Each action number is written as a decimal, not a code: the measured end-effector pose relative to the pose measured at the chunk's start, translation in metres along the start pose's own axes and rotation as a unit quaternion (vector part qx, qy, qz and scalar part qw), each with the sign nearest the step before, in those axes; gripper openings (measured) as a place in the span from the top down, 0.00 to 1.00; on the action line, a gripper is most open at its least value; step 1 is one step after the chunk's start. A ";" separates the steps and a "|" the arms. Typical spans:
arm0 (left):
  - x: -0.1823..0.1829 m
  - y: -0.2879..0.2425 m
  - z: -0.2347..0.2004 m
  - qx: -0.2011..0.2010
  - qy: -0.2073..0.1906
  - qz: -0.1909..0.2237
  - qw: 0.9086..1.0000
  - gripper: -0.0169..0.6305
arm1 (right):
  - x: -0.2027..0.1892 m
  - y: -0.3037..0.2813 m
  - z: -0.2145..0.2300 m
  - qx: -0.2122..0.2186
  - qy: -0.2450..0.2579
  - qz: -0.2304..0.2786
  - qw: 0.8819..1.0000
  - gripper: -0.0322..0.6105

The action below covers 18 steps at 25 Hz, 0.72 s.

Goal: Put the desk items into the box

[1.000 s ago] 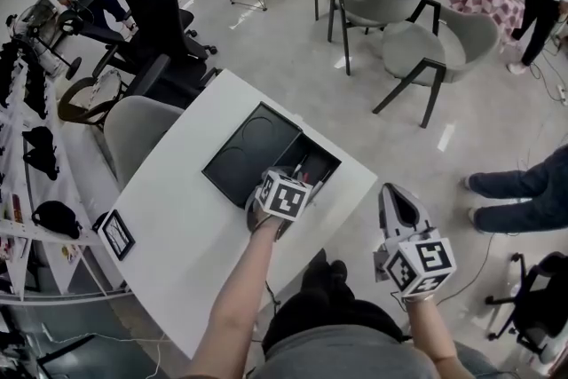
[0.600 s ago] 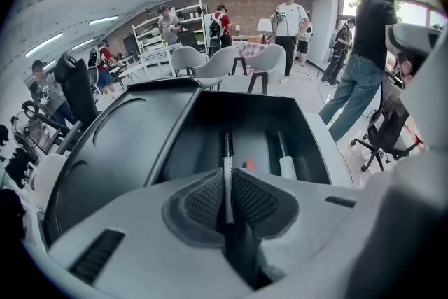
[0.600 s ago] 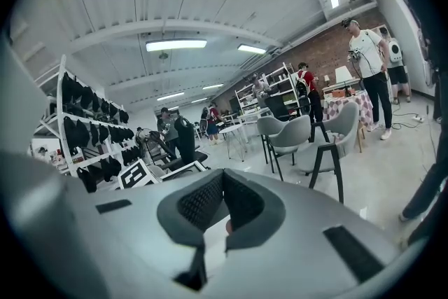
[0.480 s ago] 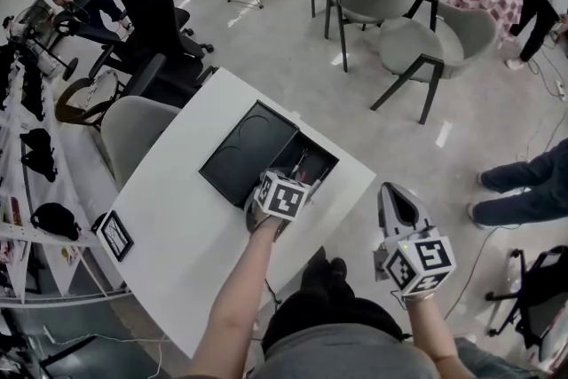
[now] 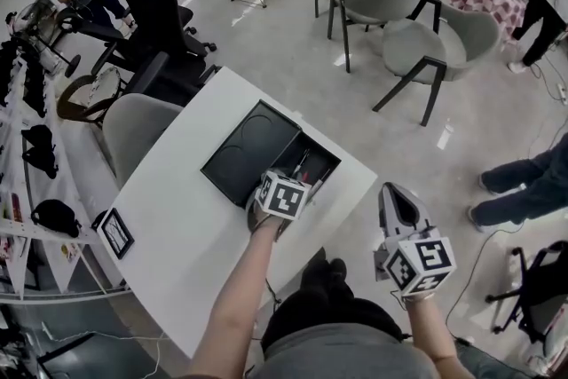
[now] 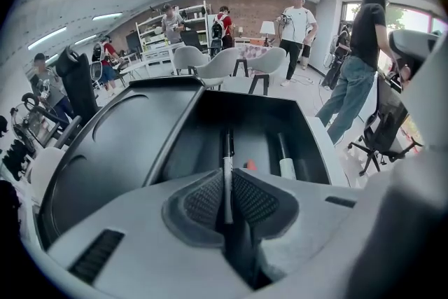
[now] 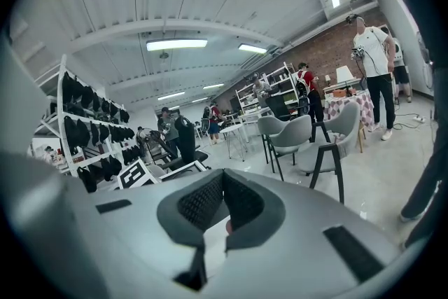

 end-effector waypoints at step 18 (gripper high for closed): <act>0.028 0.032 0.001 0.015 0.003 0.071 0.997 0.87 | 0.002 0.003 -0.001 0.012 0.003 0.006 1.000 0.95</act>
Point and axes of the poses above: the fingertips, and each gripper's own axes: y backward along the fingers, z to its right, x out of its top, the point moved 3 cm from there along y, backward along the fingers, and after that the axes turned 10 degrees about x, right-handed, at the moved point
